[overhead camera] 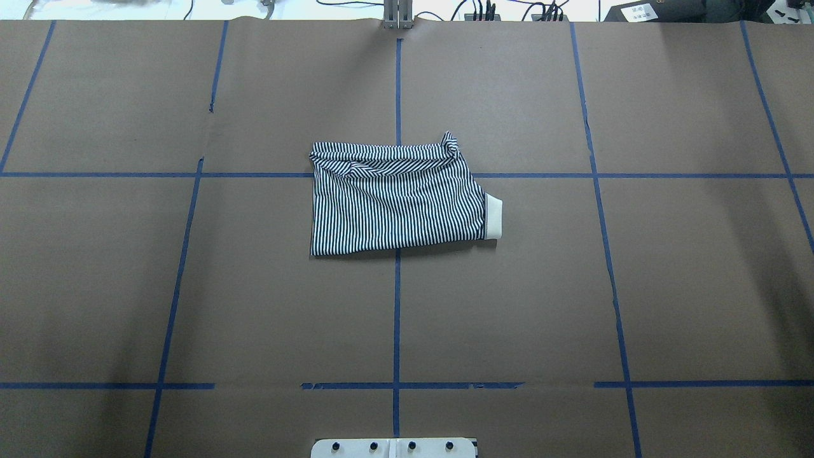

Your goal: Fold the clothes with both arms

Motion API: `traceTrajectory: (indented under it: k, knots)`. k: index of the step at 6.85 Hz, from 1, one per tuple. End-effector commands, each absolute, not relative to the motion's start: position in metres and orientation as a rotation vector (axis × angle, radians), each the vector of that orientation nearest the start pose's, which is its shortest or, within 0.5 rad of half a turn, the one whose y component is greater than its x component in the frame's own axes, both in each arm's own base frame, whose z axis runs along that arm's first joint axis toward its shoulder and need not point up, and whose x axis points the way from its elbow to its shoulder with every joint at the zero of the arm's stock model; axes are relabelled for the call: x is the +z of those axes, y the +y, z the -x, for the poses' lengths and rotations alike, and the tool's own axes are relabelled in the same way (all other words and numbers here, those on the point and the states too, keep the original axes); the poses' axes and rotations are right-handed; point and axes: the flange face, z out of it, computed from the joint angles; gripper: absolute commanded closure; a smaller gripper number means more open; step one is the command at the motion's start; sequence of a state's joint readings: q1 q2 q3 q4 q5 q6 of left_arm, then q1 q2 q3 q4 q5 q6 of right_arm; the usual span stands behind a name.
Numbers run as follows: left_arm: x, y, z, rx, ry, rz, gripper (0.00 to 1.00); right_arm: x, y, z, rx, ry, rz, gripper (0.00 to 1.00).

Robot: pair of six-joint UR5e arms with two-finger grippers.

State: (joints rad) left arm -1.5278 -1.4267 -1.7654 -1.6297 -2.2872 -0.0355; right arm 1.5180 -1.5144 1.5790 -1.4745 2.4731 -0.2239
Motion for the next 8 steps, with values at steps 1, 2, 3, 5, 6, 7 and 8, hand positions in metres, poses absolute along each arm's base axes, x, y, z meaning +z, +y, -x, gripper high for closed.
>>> traceTrajectory:
  k: [1, 2, 3, 5, 6, 7, 8]
  knots:
    - [0.619, -0.441, 0.046, 0.051, 0.753, -0.077, 0.0, 0.612, -0.523, -0.026, -0.341, -0.865, -0.208, 0.0]
    - [0.616, -0.444, 0.046, 0.051, 0.753, -0.082, 0.0, 0.622, -0.519, -0.028, -0.362, -0.852, -0.176, 0.0]
    - [0.613, -0.448, 0.046, 0.043, 0.754, -0.06, 0.0, 0.611, -0.517, -0.035, -0.372, -0.852, -0.17, 0.0]
    - [0.613, -0.45, 0.047, 0.042, 0.756, -0.062, 0.0, 0.604, -0.513, -0.045, -0.353, -0.835, -0.16, 0.0]
    - [0.613, -0.451, 0.046, 0.043, 0.756, -0.061, 0.0, 0.604, -0.514, -0.045, -0.355, -0.834, -0.159, 0.0]
    - [0.613, -0.451, 0.046, 0.043, 0.756, -0.061, 0.0, 0.603, -0.515, -0.045, -0.356, -0.833, -0.162, 0.0]
    - [0.614, -0.454, 0.046, 0.043, 0.754, -0.061, 0.0, 0.604, -0.515, -0.044, -0.357, -0.834, -0.16, 0.0]
